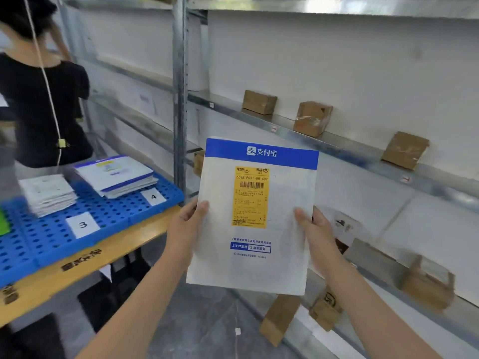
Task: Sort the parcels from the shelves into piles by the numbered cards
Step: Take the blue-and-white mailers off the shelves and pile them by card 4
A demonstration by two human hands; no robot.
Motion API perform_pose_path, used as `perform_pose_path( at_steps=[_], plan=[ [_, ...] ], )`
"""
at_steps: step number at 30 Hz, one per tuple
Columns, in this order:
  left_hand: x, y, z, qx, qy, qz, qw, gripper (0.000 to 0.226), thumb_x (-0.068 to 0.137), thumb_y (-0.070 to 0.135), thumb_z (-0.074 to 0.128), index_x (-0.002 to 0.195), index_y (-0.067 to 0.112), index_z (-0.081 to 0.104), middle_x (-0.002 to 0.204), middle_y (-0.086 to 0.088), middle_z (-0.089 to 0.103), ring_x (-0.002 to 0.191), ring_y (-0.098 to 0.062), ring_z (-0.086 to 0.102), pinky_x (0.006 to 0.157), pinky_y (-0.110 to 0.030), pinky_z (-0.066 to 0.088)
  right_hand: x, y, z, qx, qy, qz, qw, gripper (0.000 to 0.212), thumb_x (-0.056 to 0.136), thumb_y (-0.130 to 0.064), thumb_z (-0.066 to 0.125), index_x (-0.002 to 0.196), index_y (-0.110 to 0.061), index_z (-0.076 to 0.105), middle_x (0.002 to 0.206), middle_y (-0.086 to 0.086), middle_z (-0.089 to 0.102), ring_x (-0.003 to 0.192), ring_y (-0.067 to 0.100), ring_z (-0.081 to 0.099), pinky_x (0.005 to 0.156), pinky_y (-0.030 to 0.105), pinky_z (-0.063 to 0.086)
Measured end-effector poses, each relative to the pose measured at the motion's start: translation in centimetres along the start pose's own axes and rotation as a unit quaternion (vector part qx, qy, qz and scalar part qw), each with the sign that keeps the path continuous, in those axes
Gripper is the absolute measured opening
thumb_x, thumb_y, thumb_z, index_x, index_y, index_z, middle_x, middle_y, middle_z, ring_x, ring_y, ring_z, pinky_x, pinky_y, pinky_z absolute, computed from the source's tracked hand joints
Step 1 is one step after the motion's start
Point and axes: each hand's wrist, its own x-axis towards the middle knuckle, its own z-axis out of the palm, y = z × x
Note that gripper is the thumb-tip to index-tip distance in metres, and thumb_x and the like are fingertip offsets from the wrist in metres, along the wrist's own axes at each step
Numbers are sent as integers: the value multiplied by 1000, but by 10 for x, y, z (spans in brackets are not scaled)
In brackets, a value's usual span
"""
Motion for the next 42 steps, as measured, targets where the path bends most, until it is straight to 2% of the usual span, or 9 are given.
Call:
perform_pose_path(
  at_steps=[4, 12, 17, 20, 25, 29, 33, 39, 42],
  plan=[
    [38, 12, -74, 6, 84, -7, 996, 25, 89, 33, 65, 114, 30, 69, 106, 10, 73, 98, -15, 69, 89, -41, 55, 27, 5, 90, 1, -66, 19, 998, 24, 96, -28, 58, 118, -25, 63, 109, -3, 73, 96, 21, 71, 84, 47, 57],
    [78, 27, -190, -9, 203, -13, 979, 22, 92, 30, 62, 113, 35, 64, 101, 14, 69, 91, -9, 65, 68, -22, 50, 62, 22, 241, -1, -137, 64, 989, 12, 96, -27, 58, 104, -30, 66, 101, -6, 74, 93, 21, 71, 83, 46, 57],
    [91, 30, -241, 10, 231, -11, 973, 31, 92, 29, 62, 123, 24, 64, 110, 14, 68, 102, -10, 64, 91, -31, 52, 78, 28, 300, -10, -191, 85, 978, 17, 93, -26, 63, 107, -22, 69, 102, 0, 75, 95, 27, 71, 87, 52, 56],
    [99, 34, -261, 15, 257, -10, 966, 39, 91, 32, 63, 129, 20, 60, 121, 10, 64, 111, -12, 60, 102, -39, 47, 89, 27, 330, -19, -216, 76, 973, 13, 93, -25, 62, 104, -23, 69, 100, -1, 75, 94, 25, 71, 84, 46, 57],
    [122, 36, -272, 21, 299, 13, 954, 39, 94, 26, 60, 131, 15, 57, 118, 12, 60, 96, 1, 57, 87, -19, 45, 118, 34, 366, -14, -262, 68, 962, 22, 93, -25, 62, 114, -20, 67, 106, 0, 74, 98, 25, 70, 87, 48, 56],
    [147, 29, -264, 28, 326, 16, 945, 35, 94, 24, 59, 129, 17, 59, 112, 13, 64, 88, 6, 56, 77, -15, 45, 151, 43, 381, -8, -282, 72, 957, 24, 94, -24, 61, 117, -20, 66, 109, 1, 73, 99, 24, 69, 87, 46, 56],
    [177, 26, -246, 31, 357, 14, 934, 40, 94, 22, 59, 134, 13, 54, 123, 8, 59, 92, 0, 56, 83, -17, 45, 193, 46, 394, -1, -289, 78, 954, 19, 94, -21, 61, 111, -17, 67, 106, 3, 73, 96, 24, 69, 85, 44, 56],
    [234, 39, -226, 56, 387, 31, 920, 21, 95, 23, 58, 113, 31, 65, 98, 20, 62, 91, 4, 58, 81, -17, 46, 260, 39, 417, 6, -328, 71, 942, 9, 95, -22, 60, 101, -26, 66, 104, 0, 72, 95, 22, 68, 84, 42, 56],
    [258, 38, -221, 69, 396, 39, 915, 24, 95, 25, 58, 118, 27, 66, 104, 19, 67, 95, 2, 61, 80, -16, 48, 287, 40, 428, 14, -348, 62, 935, 15, 95, -23, 59, 109, -23, 65, 103, -4, 71, 93, 16, 67, 76, 34, 56]
  ],
)
